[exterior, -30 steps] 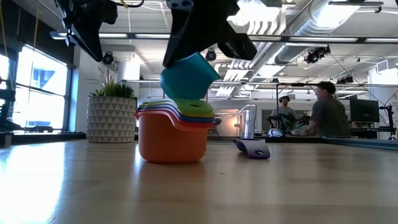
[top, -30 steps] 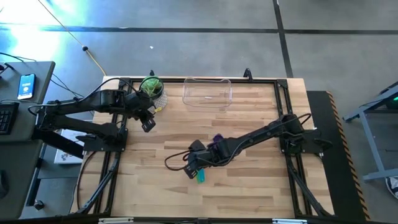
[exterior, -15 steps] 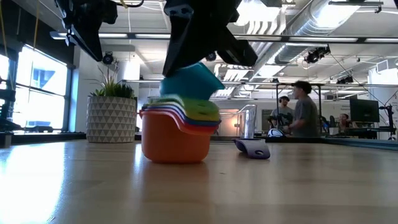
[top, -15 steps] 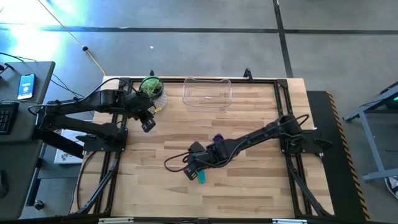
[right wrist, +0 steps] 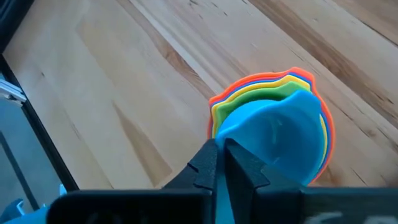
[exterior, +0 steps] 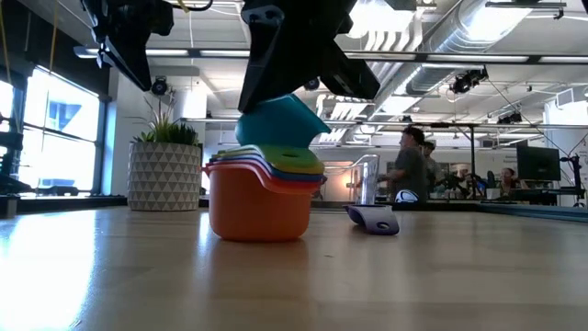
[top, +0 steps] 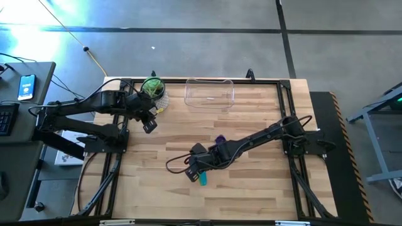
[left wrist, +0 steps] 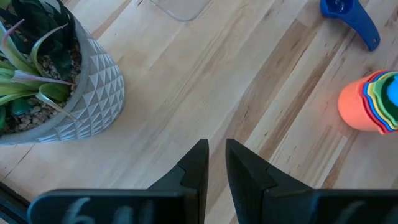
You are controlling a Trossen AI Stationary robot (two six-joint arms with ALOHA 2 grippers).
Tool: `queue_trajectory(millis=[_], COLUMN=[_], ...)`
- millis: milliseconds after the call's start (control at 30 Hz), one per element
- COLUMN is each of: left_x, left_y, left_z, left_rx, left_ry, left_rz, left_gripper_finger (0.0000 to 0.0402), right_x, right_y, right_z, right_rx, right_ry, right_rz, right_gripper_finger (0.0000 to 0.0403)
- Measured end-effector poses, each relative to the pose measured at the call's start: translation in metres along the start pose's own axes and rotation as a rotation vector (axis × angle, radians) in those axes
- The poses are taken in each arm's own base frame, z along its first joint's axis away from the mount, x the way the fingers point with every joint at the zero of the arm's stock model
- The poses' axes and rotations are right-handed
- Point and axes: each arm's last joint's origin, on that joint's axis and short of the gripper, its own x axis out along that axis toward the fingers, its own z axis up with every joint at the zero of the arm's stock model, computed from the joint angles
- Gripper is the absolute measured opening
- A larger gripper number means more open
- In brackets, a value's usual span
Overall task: Nest measuring cups in basket
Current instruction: Stack the light blue measuring cup into the green measuring cup
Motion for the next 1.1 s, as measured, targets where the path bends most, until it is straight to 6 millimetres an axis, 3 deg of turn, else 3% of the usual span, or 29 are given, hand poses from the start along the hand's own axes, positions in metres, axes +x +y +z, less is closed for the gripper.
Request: queue_trajectory(millis=[333,700,1100], left_x=[0.0,0.0,0.0], left_y=[0.0,0.0,0.0], left_z=[0.0,0.0,0.0], left_rx=[0.0,-0.001,0.0], left_ry=[0.0,0.0,0.0], left_rz=[0.0,0.0,0.0], left_gripper_finger=[0.0044,0.0044,0.0044], right_x=[0.0,-0.019,-0.028], right_y=[0.0,-0.003,-0.006], right_z=[0.0,0.002,-0.034], right_rx=[-0.01,0.026,0.108], right_ry=[0.001,0.01,0.093], right_rz=[0.001,-0.021,-0.19], right_gripper_finger=[0.0067,0.0073,0.0073])
